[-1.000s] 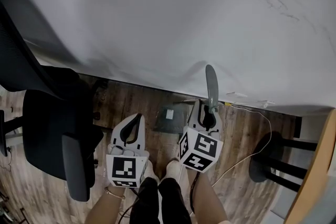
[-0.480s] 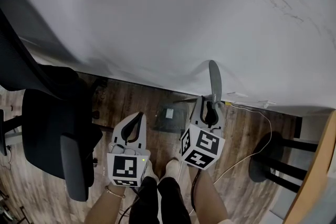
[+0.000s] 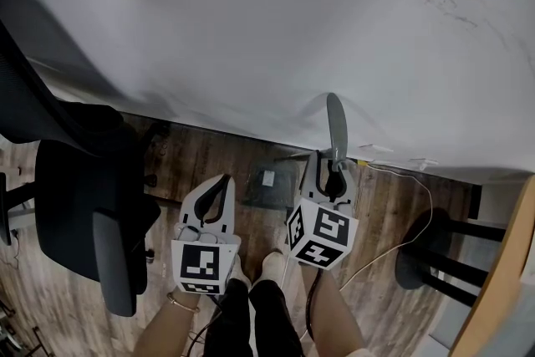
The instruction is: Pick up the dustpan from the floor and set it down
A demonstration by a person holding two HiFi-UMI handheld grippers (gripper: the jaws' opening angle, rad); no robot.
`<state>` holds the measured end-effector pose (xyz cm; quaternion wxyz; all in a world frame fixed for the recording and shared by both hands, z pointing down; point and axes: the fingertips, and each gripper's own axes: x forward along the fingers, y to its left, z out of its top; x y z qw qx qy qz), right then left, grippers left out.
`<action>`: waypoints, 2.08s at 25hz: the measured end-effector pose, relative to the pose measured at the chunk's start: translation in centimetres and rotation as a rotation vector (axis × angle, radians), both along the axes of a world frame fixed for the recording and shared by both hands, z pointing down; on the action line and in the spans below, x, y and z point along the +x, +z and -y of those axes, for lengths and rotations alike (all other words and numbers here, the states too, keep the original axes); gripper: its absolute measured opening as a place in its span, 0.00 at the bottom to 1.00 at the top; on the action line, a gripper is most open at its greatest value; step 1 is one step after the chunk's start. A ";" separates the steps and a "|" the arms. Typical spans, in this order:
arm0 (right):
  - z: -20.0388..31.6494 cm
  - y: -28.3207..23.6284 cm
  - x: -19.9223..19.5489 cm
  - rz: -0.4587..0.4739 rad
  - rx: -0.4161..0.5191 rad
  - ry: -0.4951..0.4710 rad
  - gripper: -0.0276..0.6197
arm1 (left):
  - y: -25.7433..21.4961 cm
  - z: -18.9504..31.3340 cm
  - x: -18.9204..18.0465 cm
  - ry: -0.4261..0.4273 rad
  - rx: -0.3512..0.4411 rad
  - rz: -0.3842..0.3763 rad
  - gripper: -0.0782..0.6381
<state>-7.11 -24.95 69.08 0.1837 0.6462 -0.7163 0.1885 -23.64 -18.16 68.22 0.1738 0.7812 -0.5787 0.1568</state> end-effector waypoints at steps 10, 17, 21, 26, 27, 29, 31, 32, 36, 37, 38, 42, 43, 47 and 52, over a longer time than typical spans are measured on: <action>-3.9 -0.8 2.0 0.014 -0.051 -0.043 0.28 | -2.2 -0.9 2.4 0.032 0.000 0.024 0.12; -6.1 -6.8 4.8 0.017 -0.037 -0.041 0.28 | -8.2 -2.5 3.8 0.000 0.010 0.009 0.12; -7.1 -12.4 6.3 0.017 -0.002 -0.049 0.27 | -13.3 -3.4 5.0 -0.004 0.032 0.002 0.12; -8.0 -19.9 7.8 0.004 0.075 -0.058 0.22 | -20.9 -3.3 5.9 -0.018 0.109 -0.012 0.12; -8.3 -21.3 8.2 0.003 0.088 -0.054 0.21 | -22.4 -3.4 6.0 -0.024 0.126 -0.023 0.12; -8.7 -24.0 9.1 0.001 0.110 -0.046 0.19 | -25.4 -3.6 6.2 -0.040 0.160 -0.048 0.12; -8.9 -26.7 9.8 0.005 0.133 -0.048 0.16 | -28.0 -3.7 6.0 -0.058 0.196 -0.062 0.12; -9.0 -28.1 10.1 0.007 0.147 -0.050 0.14 | -29.3 -3.7 5.9 -0.066 0.212 -0.063 0.12; -9.4 -32.8 12.0 -0.001 0.206 -0.037 0.12 | -33.4 -4.0 5.7 -0.076 0.261 -0.073 0.12; -9.4 -34.0 12.5 -0.004 0.221 -0.032 0.11 | -34.3 -4.0 5.8 -0.075 0.274 -0.080 0.12; -9.4 -35.1 12.9 -0.005 0.236 -0.027 0.11 | -35.3 -4.0 5.8 -0.073 0.288 -0.084 0.12; -9.9 -38.3 13.3 0.008 0.280 -0.019 0.11 | -38.6 -4.1 5.9 -0.061 0.336 -0.081 0.12; -10.1 -38.8 13.2 0.008 0.286 -0.023 0.11 | -39.1 -4.2 5.9 -0.059 0.339 -0.085 0.12; -10.7 -39.3 12.6 0.005 0.287 -0.030 0.10 | -39.3 -4.6 6.5 -0.034 0.319 -0.098 0.12; -11.5 -38.8 12.3 0.018 0.273 -0.004 0.09 | -38.9 -5.1 7.2 0.004 0.309 -0.088 0.12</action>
